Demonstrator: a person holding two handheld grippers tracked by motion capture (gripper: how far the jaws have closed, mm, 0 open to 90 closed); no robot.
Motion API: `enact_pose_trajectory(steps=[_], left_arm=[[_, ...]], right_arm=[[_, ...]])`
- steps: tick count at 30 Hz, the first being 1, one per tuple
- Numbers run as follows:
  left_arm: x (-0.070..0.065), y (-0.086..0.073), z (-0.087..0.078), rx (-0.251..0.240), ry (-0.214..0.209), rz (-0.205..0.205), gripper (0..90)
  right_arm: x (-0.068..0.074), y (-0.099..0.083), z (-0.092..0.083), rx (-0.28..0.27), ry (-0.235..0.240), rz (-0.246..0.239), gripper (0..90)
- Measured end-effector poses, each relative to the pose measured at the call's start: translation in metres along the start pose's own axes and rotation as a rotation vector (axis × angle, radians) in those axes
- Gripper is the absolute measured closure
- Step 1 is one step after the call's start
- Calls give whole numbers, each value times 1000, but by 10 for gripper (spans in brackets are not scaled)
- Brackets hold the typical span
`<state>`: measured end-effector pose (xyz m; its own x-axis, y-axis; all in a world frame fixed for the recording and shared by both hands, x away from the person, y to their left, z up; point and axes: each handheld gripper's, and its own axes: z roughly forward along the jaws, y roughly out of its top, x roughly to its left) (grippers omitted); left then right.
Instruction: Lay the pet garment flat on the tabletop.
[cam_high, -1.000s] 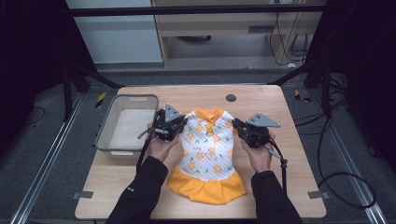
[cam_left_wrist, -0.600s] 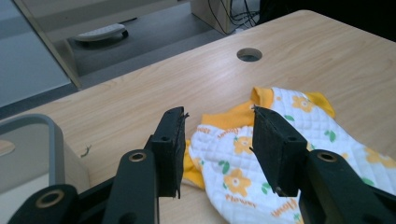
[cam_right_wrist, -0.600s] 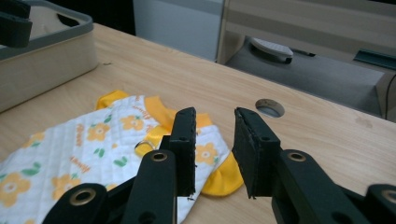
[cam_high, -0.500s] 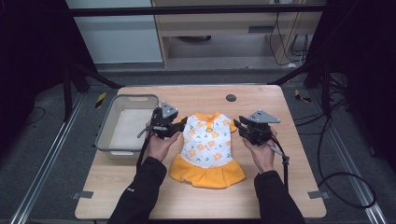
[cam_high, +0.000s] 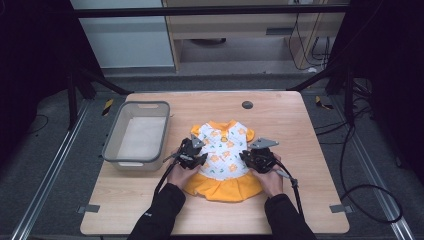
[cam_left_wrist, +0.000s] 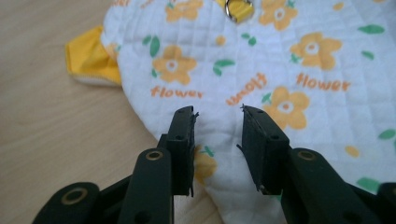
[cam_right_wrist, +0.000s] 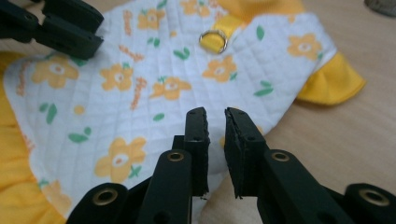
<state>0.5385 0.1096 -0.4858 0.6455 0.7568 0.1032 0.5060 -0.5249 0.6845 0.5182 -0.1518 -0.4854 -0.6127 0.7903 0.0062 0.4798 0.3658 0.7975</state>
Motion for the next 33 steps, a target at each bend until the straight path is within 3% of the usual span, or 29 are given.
enact_pose_trajectory(steps=[6,12,16,18,22,28,29,33], left_arm=[[-1,-17,-5,-17,-21,-23,640],[1,-18,-1,-49,-58,-75,631],[1,-18,-4,-40,-45,-61,599],[2,-17,-10,-41,-38,-49,542],[2,-15,-35,-80,-46,-18,450],[2,-21,-63,-102,-78,-7,405],[2,-24,-70,-111,-89,-9,405],[2,-44,-92,-146,-118,-15,386]], right_arm=[[0,-11,11,91,5,-5,814],[-4,-11,13,82,-11,-10,830],[-6,-11,10,87,-16,-1,824],[-6,-11,6,72,-11,6,821],[-7,-3,-10,10,4,24,815],[-9,0,-39,-57,5,34,739],[-9,0,-39,-57,5,34,739],[-10,-13,-62,-75,-21,34,604]])
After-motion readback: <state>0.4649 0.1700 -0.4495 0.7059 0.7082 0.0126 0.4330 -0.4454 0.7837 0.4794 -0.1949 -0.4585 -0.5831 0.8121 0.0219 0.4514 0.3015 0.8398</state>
